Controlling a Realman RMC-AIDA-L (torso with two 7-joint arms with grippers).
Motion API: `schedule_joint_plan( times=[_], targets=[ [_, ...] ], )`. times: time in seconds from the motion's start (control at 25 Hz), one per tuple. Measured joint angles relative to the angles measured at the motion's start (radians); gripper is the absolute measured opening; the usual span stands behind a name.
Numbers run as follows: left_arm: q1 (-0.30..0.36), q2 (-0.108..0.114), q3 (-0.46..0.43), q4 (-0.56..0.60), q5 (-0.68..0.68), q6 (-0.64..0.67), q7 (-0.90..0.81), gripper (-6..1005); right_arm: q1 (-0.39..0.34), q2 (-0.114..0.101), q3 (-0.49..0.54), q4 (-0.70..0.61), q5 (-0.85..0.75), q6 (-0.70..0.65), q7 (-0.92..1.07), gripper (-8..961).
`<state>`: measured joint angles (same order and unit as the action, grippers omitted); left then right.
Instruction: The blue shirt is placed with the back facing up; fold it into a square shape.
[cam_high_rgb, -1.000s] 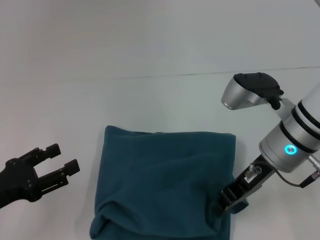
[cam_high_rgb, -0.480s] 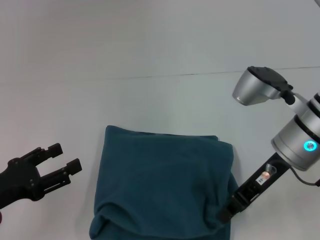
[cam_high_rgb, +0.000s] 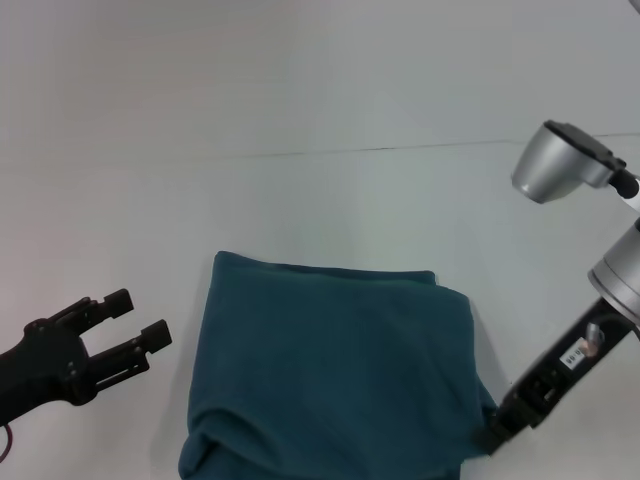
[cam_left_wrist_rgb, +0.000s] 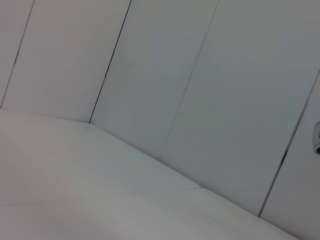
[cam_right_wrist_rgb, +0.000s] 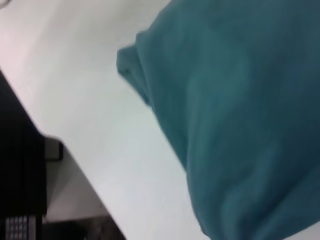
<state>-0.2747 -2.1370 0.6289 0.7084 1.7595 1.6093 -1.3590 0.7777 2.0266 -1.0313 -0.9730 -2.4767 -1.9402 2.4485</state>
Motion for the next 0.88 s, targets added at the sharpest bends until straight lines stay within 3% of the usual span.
schedule_joint_plan(
  times=[0.44,0.6,0.72,0.88],
  targets=[
    [0.004,-0.001,0.002,-0.001,0.0,0.014,0.0,793,0.001,-0.008,-0.029,0.049,-0.072,-0.025,-0.085,66],
    [0.006,-0.006,0.002,-0.001,0.0,0.017,0.0,790,-0.003,0.017,-0.053,0.049,-0.141,0.0,-0.09,87],
    [0.008,-0.007,0.003,-0.006,0.0,0.016,0.006,788,-0.004,0.049,-0.072,0.048,-0.219,0.05,-0.09,102],
    [0.012,-0.008,0.011,-0.014,0.0,0.011,0.013,785,0.002,0.06,-0.069,0.049,-0.233,0.074,-0.09,122]
  ],
)
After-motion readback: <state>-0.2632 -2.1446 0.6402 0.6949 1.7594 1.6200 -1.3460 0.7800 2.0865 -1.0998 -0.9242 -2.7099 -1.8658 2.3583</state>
